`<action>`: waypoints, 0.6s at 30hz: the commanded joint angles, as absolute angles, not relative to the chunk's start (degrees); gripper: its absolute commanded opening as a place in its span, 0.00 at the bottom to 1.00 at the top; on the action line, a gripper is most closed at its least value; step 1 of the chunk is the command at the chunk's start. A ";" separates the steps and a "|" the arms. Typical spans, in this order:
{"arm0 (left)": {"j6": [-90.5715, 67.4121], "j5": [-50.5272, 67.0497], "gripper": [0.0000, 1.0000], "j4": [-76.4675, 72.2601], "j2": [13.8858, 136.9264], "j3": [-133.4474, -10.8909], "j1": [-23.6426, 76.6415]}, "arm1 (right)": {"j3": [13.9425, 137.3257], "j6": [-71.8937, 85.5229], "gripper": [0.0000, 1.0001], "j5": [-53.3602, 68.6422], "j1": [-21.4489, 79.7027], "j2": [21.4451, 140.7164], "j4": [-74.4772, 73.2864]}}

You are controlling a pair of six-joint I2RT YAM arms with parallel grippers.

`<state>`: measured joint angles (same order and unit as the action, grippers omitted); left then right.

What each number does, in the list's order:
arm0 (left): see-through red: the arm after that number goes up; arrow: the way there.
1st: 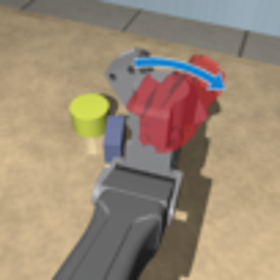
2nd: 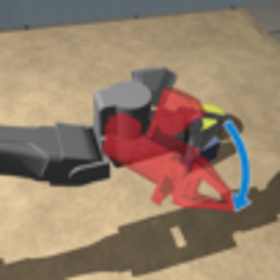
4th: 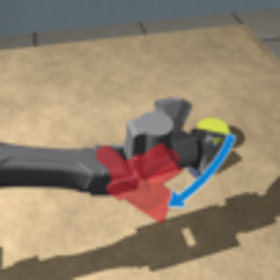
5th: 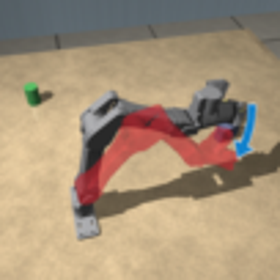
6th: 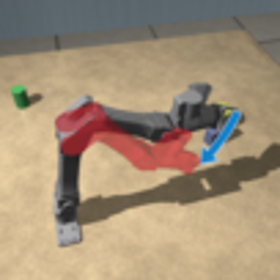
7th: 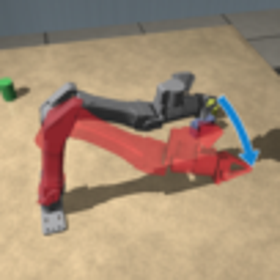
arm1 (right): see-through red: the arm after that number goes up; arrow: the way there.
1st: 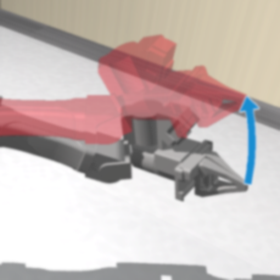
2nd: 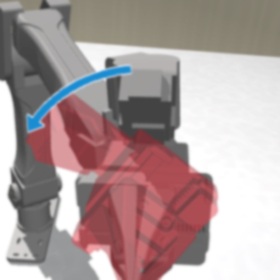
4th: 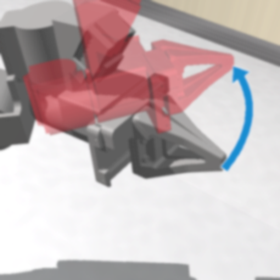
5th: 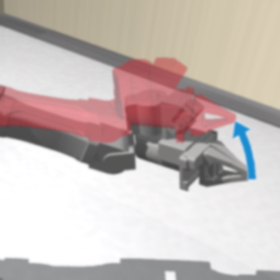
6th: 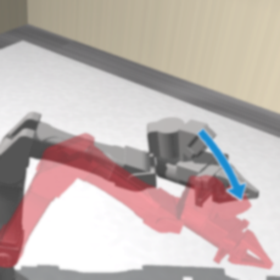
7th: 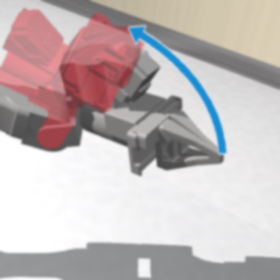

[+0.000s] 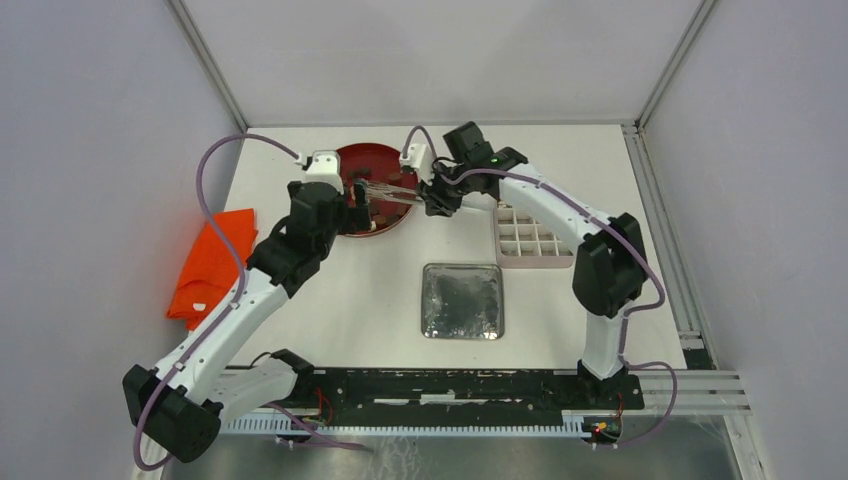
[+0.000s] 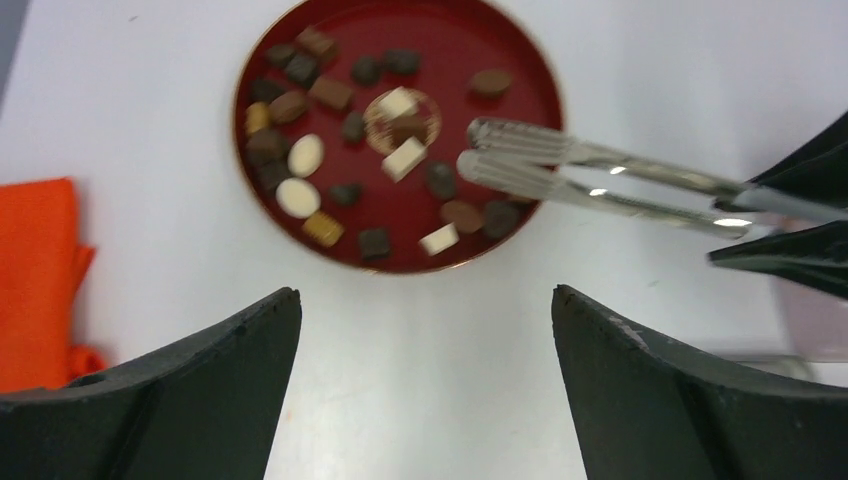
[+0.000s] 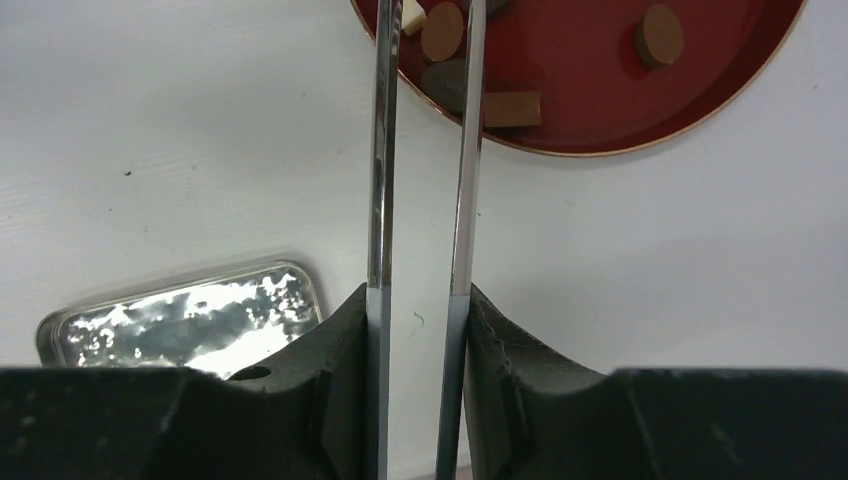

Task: Pack the chocolate
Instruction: Pick up the fake chocolate from the plate.

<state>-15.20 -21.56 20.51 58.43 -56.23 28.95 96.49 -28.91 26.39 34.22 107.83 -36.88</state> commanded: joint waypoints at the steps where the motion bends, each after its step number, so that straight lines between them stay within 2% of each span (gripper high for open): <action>1: -9.69 -36.00 1.00 22.69 58.31 -53.04 28.95 | 103.51 -26.11 0.38 21.67 35.86 113.09 -36.64; 10: -9.77 -42.91 1.00 22.39 58.54 -50.30 28.79 | 107.66 -22.62 0.39 18.83 36.40 120.23 -36.10; 18: -4.18 -43.71 0.99 24.87 56.70 -49.52 28.78 | 114.53 -24.72 0.38 14.56 36.42 126.55 -36.56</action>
<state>-9.21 -40.10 25.28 58.67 -50.17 28.95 110.08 -24.29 17.52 36.32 124.97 -38.20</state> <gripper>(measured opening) 0.994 0.392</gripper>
